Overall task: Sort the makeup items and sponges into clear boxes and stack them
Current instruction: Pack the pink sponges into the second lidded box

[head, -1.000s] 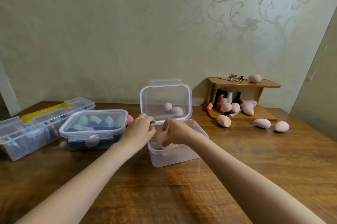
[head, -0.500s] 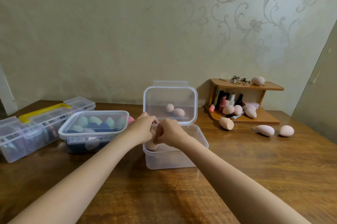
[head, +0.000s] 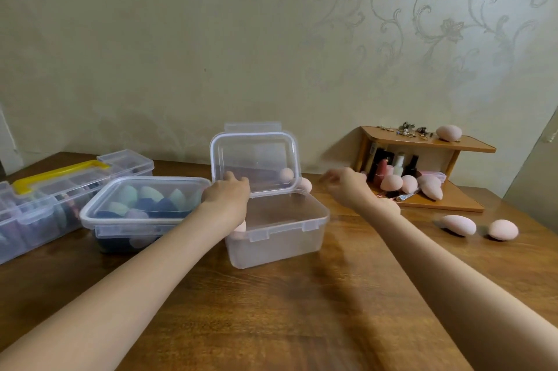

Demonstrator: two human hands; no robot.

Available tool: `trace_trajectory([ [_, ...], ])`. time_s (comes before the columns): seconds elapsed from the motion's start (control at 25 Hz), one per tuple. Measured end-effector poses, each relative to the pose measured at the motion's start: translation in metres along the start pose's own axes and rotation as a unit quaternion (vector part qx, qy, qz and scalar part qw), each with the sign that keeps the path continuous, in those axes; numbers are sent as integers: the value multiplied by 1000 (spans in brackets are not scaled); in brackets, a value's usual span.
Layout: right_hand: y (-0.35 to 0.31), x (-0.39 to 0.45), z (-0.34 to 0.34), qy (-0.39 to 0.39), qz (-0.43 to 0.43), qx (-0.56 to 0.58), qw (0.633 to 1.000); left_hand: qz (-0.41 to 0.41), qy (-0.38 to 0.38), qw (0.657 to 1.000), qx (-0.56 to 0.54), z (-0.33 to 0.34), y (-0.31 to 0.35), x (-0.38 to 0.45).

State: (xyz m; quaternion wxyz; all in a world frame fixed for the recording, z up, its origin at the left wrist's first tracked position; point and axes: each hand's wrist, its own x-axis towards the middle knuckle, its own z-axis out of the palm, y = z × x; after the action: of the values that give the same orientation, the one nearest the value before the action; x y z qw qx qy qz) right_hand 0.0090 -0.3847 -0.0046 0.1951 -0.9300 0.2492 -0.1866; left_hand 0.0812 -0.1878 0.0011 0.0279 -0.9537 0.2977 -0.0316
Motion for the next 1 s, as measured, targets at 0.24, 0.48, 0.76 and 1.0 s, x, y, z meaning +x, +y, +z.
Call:
trace_trajectory([
  [0.24,3,49,50,-179,-53,-145,972,15,1,999,-32,3,-11,4],
  [0.48,-4,37,29,46,17,107,993,66,26,994,-79,8,-21,3],
  [0.76,-40,-27,-13,-132,-57,181,973,105,12,990,-91,7,-21,2],
  [1.0,-65,-39,38,-188,-82,9,979,121,2,987,-102,6,-15,-6],
])
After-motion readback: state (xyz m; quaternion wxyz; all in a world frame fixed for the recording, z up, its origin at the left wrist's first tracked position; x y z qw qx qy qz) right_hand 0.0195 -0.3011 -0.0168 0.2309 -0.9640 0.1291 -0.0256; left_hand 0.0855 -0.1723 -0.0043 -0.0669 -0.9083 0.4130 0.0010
